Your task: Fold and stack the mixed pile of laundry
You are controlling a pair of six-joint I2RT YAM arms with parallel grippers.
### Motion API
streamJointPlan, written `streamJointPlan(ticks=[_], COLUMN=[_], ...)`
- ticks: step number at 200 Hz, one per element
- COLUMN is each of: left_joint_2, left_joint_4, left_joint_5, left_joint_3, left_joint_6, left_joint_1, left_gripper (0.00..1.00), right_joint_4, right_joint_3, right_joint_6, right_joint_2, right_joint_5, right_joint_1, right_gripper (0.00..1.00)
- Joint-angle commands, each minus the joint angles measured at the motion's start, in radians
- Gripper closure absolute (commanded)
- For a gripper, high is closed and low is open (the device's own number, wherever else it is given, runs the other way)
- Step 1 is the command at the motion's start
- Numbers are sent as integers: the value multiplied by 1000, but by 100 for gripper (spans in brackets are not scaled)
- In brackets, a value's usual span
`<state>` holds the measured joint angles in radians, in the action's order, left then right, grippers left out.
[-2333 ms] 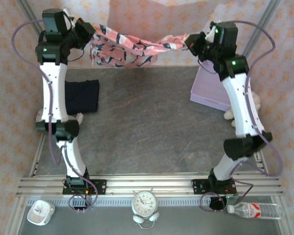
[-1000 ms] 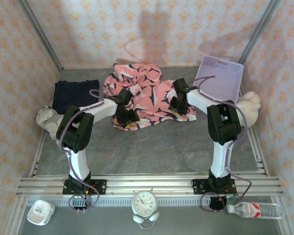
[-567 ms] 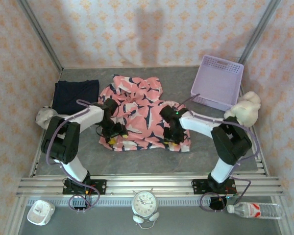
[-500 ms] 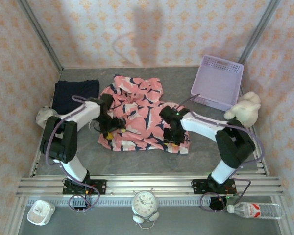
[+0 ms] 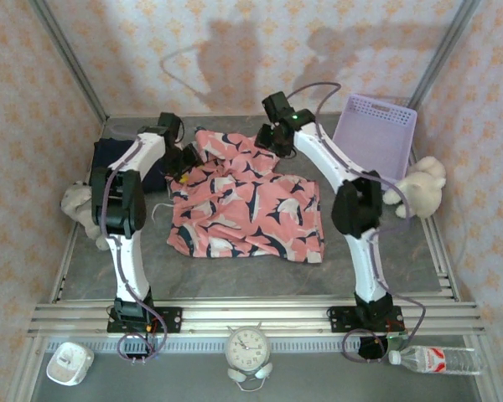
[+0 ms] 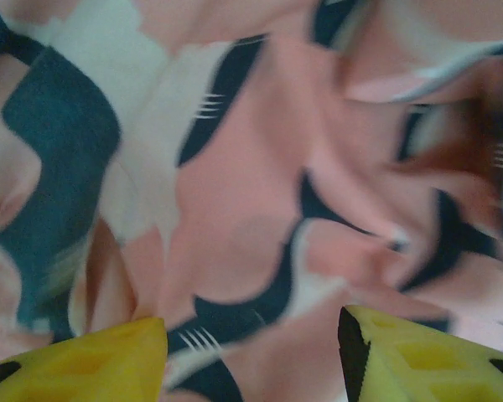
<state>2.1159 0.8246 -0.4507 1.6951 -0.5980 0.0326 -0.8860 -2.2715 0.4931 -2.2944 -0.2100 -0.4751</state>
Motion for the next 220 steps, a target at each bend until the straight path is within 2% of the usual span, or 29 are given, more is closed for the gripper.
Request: streamJointPlan(ticks=[1,17,36,54,66,80,94,106,119,146,170,188,220], left_joint_2=[14,44,80,99,106,115,119,118,119,121,135,141,149], left_joint_4=[16,19,31,52,53,65,67,63,60,44,44,47,79], left_joint_5=[41,23,-9,-9,-11,-7,-23,-36,-46,-58,-66,-81,-97], left_joint_3=[16,22,29,36,28,26,20,12,6,-3,16,45,127], left_joint_6=[-13,-5,6,22,29,38,37,32,24,0,-14,-22,-14], left_joint_1=[7,7,7,7,7,7,6,5,5,4,4,4,5], left_gripper=[44,45,45,45,45,45,45,45,45,45,45,45,43], right_joint_4=[-66,7,144,194,151,3,-104,-211,-266,-108,-19,21,48], right_joint_3=[-230,-312,-280,-284,-319,-360,-329,-279,-154,283,510,537,359], right_joint_6=[-9,39,110,135,151,183,186,211,243,289,349,324,206], right_joint_2=[-179,-273,-331,-387,-425,-456,-450,-422,-353,-108,43,89,92], right_joint_5=[43,-28,-73,-86,-64,51,136,239,295,323,307,251,211], right_joint_1=[40,69,86,86,88,92,100,105,122,163,194,190,139], right_gripper=[50,52,56,61,65,73,77,79,82,87,88,86,74])
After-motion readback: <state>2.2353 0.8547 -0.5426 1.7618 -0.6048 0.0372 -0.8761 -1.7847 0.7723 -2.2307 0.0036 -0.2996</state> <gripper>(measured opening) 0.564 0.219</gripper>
